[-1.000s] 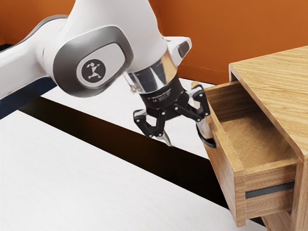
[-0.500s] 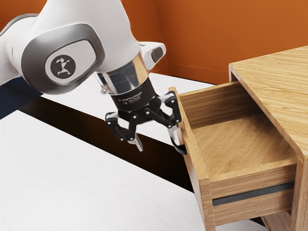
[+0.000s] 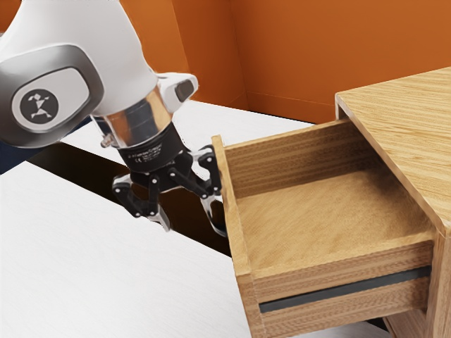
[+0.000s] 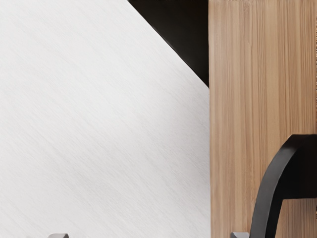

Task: Pull the drawer handle with one arm to open the drawer

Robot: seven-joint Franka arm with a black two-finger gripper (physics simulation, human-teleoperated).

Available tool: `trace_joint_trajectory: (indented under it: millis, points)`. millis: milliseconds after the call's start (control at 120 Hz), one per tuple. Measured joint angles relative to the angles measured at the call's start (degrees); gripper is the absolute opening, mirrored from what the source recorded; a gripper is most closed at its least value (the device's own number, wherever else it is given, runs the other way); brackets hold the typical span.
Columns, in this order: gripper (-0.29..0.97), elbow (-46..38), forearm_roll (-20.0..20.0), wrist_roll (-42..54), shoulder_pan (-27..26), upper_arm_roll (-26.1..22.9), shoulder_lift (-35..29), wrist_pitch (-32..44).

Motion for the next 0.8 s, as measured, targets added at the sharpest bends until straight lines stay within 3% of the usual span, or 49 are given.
trace_joint_trajectory:
  millis: [350,517,800]
  points:
    - [0.45,-4.9,-0.7,1.1,-3.7,7.1,-9.3,0.1]
    - [0.47,-2.8,-0.8,1.7,-3.8,7.5,-11.5,0.1]
    - [0.62,0.3,-1.8,2.1,-4.2,5.9,-10.2,-0.9]
